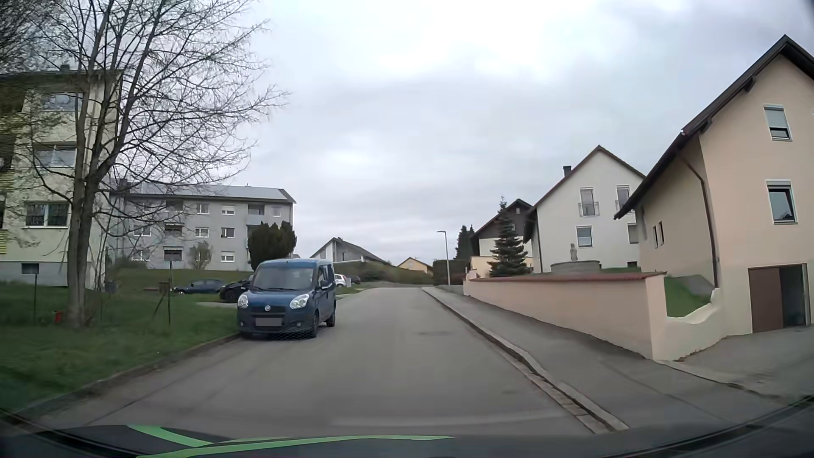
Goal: Follow the waypoints while adhering to traffic rules and regulations
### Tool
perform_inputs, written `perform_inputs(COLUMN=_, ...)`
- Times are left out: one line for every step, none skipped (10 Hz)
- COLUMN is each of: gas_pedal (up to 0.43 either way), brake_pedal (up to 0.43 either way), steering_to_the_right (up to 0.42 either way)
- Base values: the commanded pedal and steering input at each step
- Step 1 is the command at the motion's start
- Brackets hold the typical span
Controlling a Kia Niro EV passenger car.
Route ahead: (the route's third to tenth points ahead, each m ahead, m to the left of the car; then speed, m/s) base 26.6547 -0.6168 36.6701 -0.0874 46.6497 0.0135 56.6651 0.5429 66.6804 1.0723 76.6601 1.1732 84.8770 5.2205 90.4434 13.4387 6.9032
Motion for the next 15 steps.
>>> perform_inputs(gas_pedal=0.287, brake_pedal=0.000, steering_to_the_right=-0.003)
perform_inputs(gas_pedal=0.287, brake_pedal=0.000, steering_to_the_right=-0.002)
perform_inputs(gas_pedal=0.287, brake_pedal=0.000, steering_to_the_right=-0.002)
perform_inputs(gas_pedal=0.287, brake_pedal=0.000, steering_to_the_right=-0.002)
perform_inputs(gas_pedal=0.287, brake_pedal=0.000, steering_to_the_right=-0.002)
perform_inputs(gas_pedal=0.287, brake_pedal=0.000, steering_to_the_right=-0.001)
perform_inputs(gas_pedal=0.287, brake_pedal=0.000, steering_to_the_right=-0.002)
perform_inputs(gas_pedal=0.287, brake_pedal=0.000, steering_to_the_right=-0.002)
perform_inputs(gas_pedal=0.287, brake_pedal=0.000, steering_to_the_right=-0.002)
perform_inputs(gas_pedal=0.287, brake_pedal=0.000, steering_to_the_right=-0.002)
perform_inputs(gas_pedal=0.287, brake_pedal=0.000, steering_to_the_right=-0.002)
perform_inputs(gas_pedal=0.287, brake_pedal=0.000, steering_to_the_right=-0.003)
perform_inputs(gas_pedal=0.287, brake_pedal=0.000, steering_to_the_right=-0.003)
perform_inputs(gas_pedal=0.287, brake_pedal=0.000, steering_to_the_right=-0.004)
perform_inputs(gas_pedal=0.287, brake_pedal=0.000, steering_to_the_right=-0.004)
